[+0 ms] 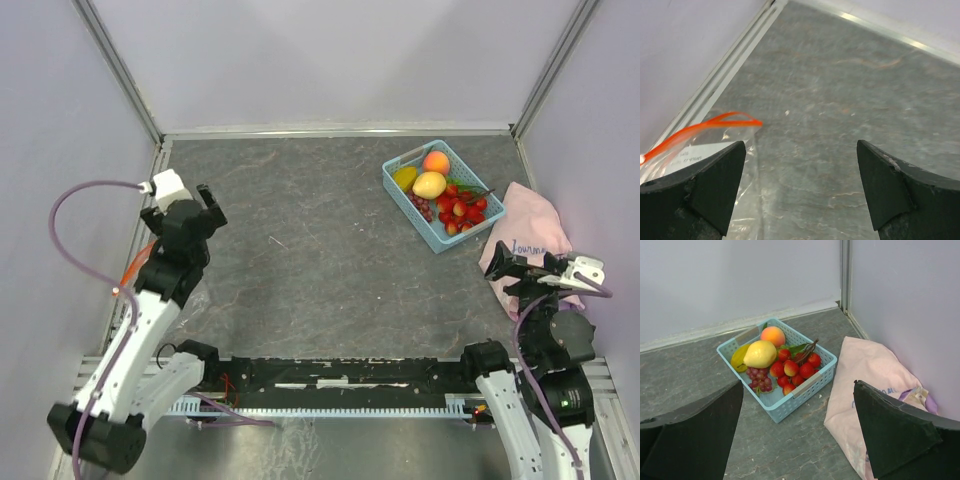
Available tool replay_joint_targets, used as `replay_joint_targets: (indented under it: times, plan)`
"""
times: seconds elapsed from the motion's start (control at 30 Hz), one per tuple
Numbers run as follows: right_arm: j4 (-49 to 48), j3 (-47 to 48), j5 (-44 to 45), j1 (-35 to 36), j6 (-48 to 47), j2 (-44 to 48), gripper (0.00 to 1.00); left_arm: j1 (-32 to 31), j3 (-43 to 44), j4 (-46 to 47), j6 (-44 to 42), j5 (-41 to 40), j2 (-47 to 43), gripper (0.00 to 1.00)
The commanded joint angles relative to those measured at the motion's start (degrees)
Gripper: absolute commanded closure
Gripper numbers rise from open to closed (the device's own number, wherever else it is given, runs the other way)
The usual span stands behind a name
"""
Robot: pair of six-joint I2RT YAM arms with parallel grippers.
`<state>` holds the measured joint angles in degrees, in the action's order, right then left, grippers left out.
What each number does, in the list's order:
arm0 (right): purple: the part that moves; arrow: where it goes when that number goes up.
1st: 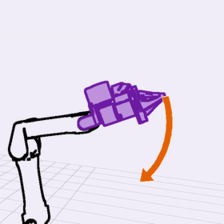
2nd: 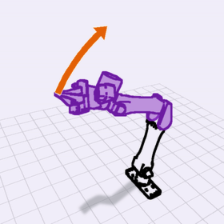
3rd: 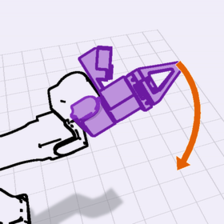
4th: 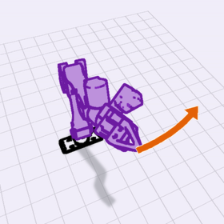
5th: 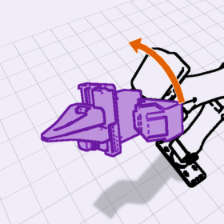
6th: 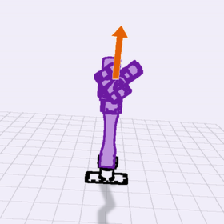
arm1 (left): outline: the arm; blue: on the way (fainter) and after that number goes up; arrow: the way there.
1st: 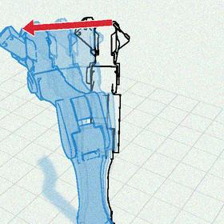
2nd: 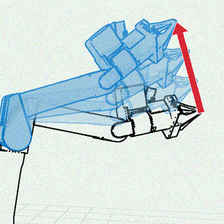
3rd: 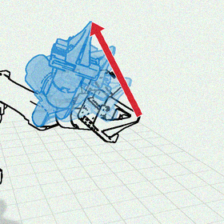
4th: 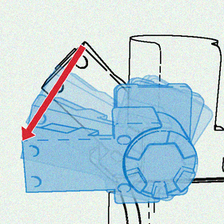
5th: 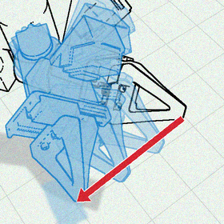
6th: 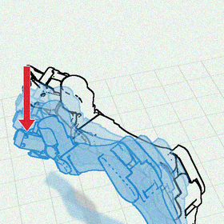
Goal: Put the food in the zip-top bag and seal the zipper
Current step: Move the zipper food storage bag to the center of the board.
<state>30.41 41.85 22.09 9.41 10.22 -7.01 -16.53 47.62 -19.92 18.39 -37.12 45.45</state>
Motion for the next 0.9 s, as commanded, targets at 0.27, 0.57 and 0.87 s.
replay_joint_targets:
  times: [0.27, 0.57, 0.87]
  plan:
    - [-2.56, -0.53, 3.45, 5.52, -0.59, 5.70, 0.01, 15.16, 6.57, -11.85, 18.96, -2.26, 21.05, 0.01]
    - [-2.68, -0.77, 3.70, 6.75, -1.03, 6.85, 0.01, 25.63, 8.88, -10.03, 25.96, -3.24, 36.89, 0.01]
    - [-2.55, -0.80, 3.16, 7.20, -1.23, 6.87, 0.01, 31.01, 9.09, -5.14, 26.68, 6.05, 45.80, 0.08]
